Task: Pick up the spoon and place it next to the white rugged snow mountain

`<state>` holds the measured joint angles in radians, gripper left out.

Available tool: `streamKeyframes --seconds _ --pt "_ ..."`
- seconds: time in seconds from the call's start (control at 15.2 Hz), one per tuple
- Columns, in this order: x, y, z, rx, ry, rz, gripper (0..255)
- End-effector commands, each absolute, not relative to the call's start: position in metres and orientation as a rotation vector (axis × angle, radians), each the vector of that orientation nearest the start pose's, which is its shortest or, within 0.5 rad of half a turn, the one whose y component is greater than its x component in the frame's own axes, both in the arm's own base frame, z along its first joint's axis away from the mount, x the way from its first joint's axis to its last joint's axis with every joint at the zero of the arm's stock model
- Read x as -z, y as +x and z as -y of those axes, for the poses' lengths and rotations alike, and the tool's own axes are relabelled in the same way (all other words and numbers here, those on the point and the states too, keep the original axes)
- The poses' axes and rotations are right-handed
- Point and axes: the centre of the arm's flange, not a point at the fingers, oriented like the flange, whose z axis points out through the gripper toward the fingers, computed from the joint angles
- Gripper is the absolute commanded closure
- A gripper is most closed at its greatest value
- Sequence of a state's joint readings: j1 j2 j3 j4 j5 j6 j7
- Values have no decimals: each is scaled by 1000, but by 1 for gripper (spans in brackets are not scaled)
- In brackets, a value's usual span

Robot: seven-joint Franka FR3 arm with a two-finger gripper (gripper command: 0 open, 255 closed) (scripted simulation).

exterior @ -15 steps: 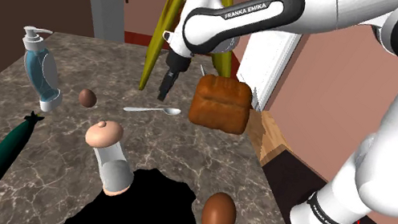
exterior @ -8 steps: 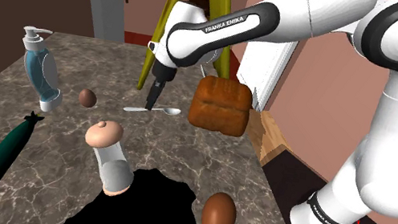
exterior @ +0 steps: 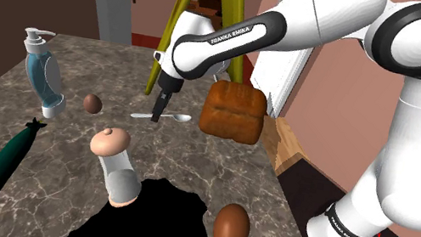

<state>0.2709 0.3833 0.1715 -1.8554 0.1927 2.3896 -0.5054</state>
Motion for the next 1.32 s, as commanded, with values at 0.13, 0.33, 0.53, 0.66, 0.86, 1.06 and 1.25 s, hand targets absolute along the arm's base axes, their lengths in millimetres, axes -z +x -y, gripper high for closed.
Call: streamKeyframes --seconds 0.13,0.33,0.53,0.66,0.86,1.06,1.25 --pt "-333 591 -273 235 -2701 1141 0" --pt "-333 591 -273 235 -2701 1141 255" --pt "-333 591 -273 235 -2701 1141 255" --pt "-333 591 -273 235 -2701 1141 255" --pt "-338 591 -273 235 -2701 1141 255" --pt "-354 591 -273 235 -2701 1141 255" --pt "-370 591 -273 235 -2701 1141 255"
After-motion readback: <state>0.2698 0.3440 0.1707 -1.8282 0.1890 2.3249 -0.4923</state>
